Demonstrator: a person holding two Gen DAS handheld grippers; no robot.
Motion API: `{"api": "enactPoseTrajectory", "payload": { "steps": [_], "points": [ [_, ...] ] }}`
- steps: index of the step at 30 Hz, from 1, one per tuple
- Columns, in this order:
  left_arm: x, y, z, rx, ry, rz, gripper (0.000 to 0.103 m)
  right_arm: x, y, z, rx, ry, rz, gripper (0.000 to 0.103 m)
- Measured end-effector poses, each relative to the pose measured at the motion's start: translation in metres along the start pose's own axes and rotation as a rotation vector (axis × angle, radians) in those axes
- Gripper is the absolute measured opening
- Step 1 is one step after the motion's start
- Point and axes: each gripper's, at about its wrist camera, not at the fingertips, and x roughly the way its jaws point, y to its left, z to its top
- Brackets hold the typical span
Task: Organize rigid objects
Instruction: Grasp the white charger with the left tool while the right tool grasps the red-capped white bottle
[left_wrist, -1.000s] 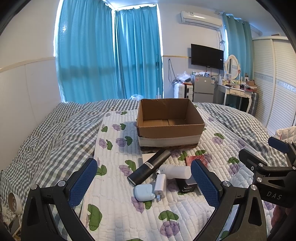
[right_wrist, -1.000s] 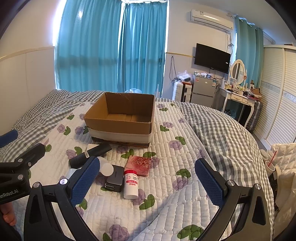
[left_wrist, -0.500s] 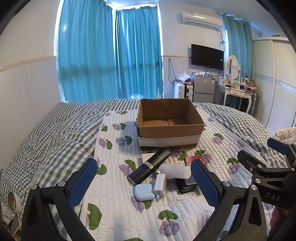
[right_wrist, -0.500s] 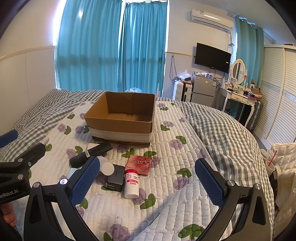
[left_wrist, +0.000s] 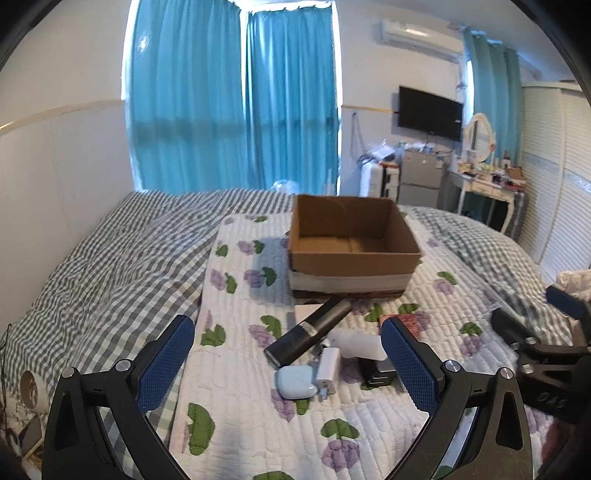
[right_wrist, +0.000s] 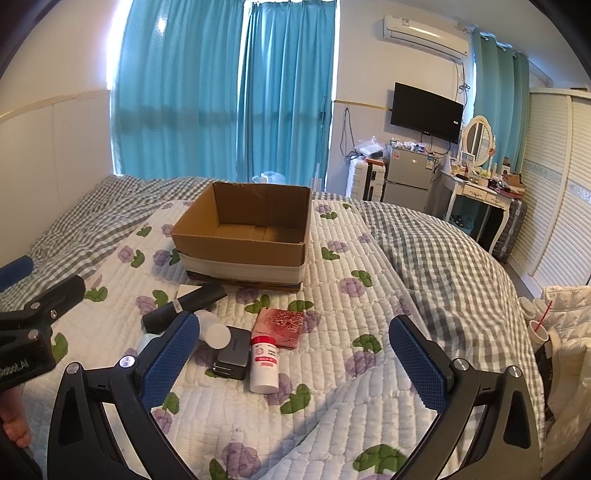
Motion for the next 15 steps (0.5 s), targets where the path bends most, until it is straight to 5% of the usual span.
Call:
{"api": "enactPoseTrajectory", "payload": {
  "steps": [7,15],
  "points": [
    [0.060,-0.006,-0.012,0.038,0.155,0.014,0.103,0.040,-0.006,0.015,-0.050,0.116,0.001,0.103],
    [0.120,-0.004,-0.047,0.059,0.325,0.035,0.100,0.120,0.001,-0.014,-0.054,0.325,0.073,0.092]
  ]
}}
